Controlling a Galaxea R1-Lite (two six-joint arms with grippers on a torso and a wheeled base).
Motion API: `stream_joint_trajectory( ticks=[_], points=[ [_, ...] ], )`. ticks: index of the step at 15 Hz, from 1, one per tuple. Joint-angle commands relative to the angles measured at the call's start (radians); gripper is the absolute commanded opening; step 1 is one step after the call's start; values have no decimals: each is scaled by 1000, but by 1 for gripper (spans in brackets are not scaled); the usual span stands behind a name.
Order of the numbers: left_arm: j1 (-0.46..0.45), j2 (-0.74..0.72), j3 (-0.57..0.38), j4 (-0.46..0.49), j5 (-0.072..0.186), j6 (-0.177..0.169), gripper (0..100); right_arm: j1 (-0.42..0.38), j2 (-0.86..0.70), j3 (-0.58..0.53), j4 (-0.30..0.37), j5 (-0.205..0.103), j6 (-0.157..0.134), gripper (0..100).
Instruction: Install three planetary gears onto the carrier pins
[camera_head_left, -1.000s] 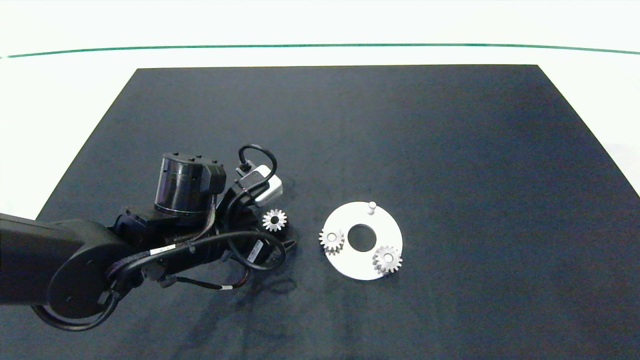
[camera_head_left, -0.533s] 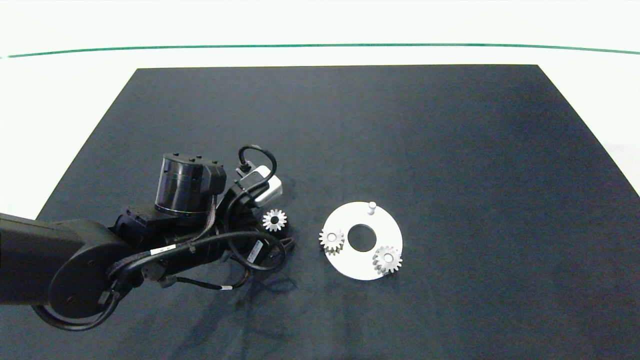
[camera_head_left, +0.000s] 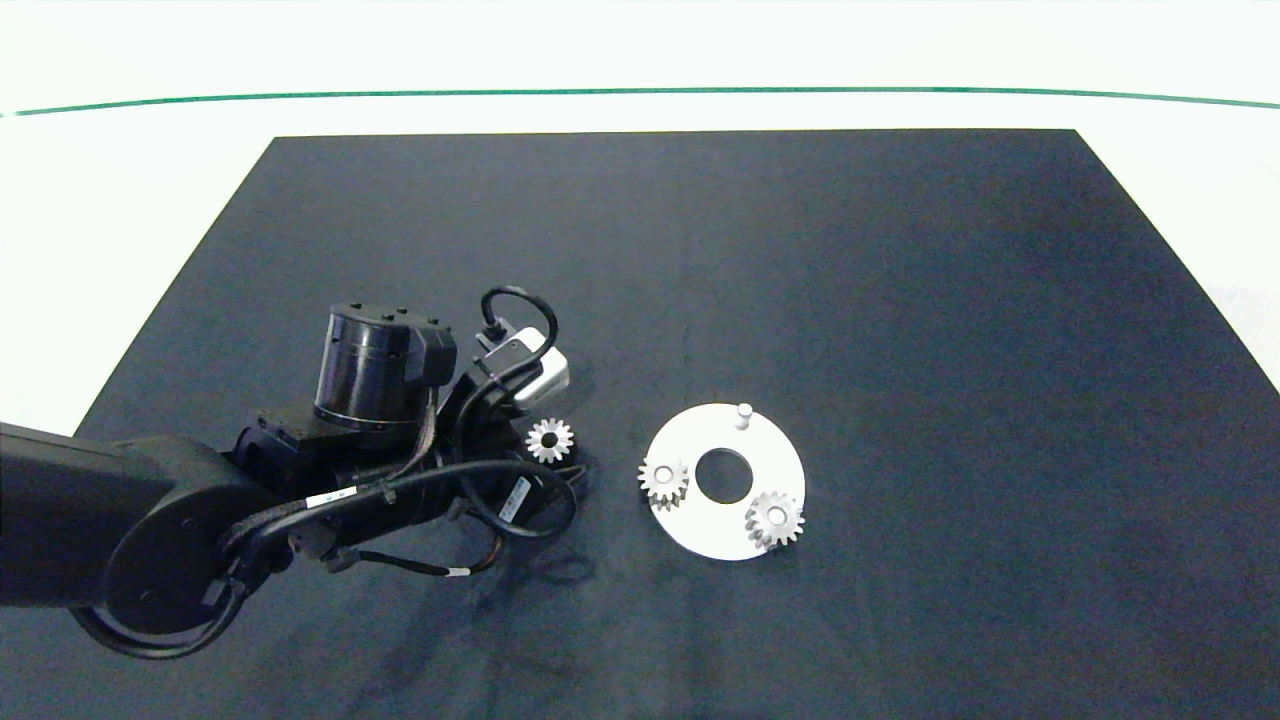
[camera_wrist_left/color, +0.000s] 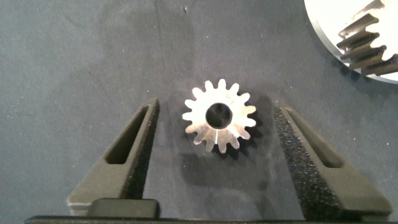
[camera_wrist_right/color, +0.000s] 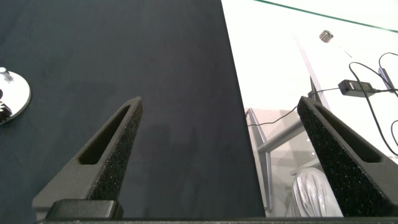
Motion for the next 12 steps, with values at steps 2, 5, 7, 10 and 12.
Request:
stream_joint_trajectory(
  ticks=[2, 5, 7, 10, 12],
  points=[
    [-4, 5, 7, -3, 1, 3, 64, 0, 2, 0, 3, -2, -3, 100],
    [-2, 8, 4, -3, 1, 4, 58, 0, 2, -5, 3, -2, -8, 100],
    [-1, 9, 1, -3, 1, 3, 54, 0, 3, -6, 3, -2, -8, 100],
    [2, 11, 1, -3, 1, 3, 48, 0, 3, -6, 3, -2, -8, 100],
    [2, 11, 1, -3, 1, 3, 43, 0, 3, -6, 3, -2, -8, 100]
  ],
)
